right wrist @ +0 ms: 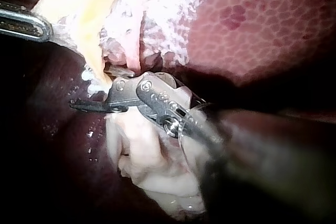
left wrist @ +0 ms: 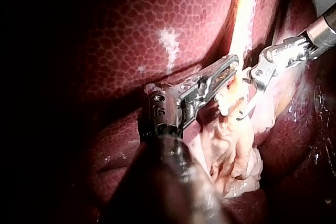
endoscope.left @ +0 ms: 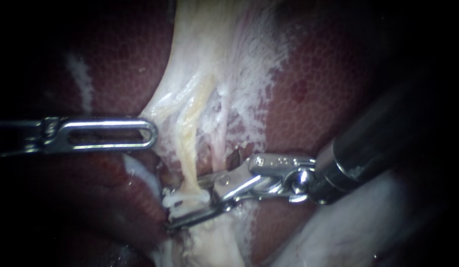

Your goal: Going back second clip left tube

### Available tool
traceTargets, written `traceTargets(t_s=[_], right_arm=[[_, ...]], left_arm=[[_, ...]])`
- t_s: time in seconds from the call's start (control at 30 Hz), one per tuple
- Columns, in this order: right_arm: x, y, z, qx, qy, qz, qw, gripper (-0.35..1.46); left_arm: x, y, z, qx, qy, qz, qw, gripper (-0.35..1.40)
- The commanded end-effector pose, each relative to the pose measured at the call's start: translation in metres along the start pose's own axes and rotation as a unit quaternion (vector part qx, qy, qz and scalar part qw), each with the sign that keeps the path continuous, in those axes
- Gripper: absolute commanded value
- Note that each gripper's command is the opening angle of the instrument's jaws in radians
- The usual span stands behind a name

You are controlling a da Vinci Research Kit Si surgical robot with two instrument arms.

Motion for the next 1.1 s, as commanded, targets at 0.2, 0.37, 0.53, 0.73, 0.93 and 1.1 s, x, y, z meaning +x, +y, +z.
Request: traceTargets(t_s=[0.2, 0.37, 0.53, 0.73, 0.93, 1.1], right_arm=[[0.0002, 0.0001, 0.0002, -0.011, 0.001, -0.031, 0.9994, 0.58], [0.0002, 0.0002, 0.0002, -0.015, 0.001, -0.049, 0.9987, 0.59], [0.0002, 0.0002, 0.0001, -0.015, 0.001, -0.051, 0.9986, 0.59], [0.0002, 0.0001, -0.0006, -0.020, 0.001, -0.057, 0.9982, 0.60], [0.0001, -0.0001, -0.0030, -0.027, 0.002, -0.060, 0.9978, 0.60], [0.0001, -0.0002, -0.0058, -0.036, 0.003, -0.060, 0.9976, 0.60]], left_arm=[[0.0000, 0.0000, 0.0000, 0.000, 0.000, 0.003, 1.0000, -0.35], [0.0001, 0.0000, 0.0000, 0.000, 0.000, 0.003, 1.0000, -0.35], [0.0001, 0.0000, 0.0000, 0.000, 0.000, 0.003, 1.0000, -0.35], [0.0001, 0.0000, 0.0000, 0.000, 0.000, 0.003, 1.0000, -0.35], [0.0001, 0.0000, 0.0000, 0.000, 0.000, 0.003, 1.0000, -0.35], [0.0001, 0.0000, 0.0000, 0.000, 0.000, 0.003, 1.0000, -0.35]])
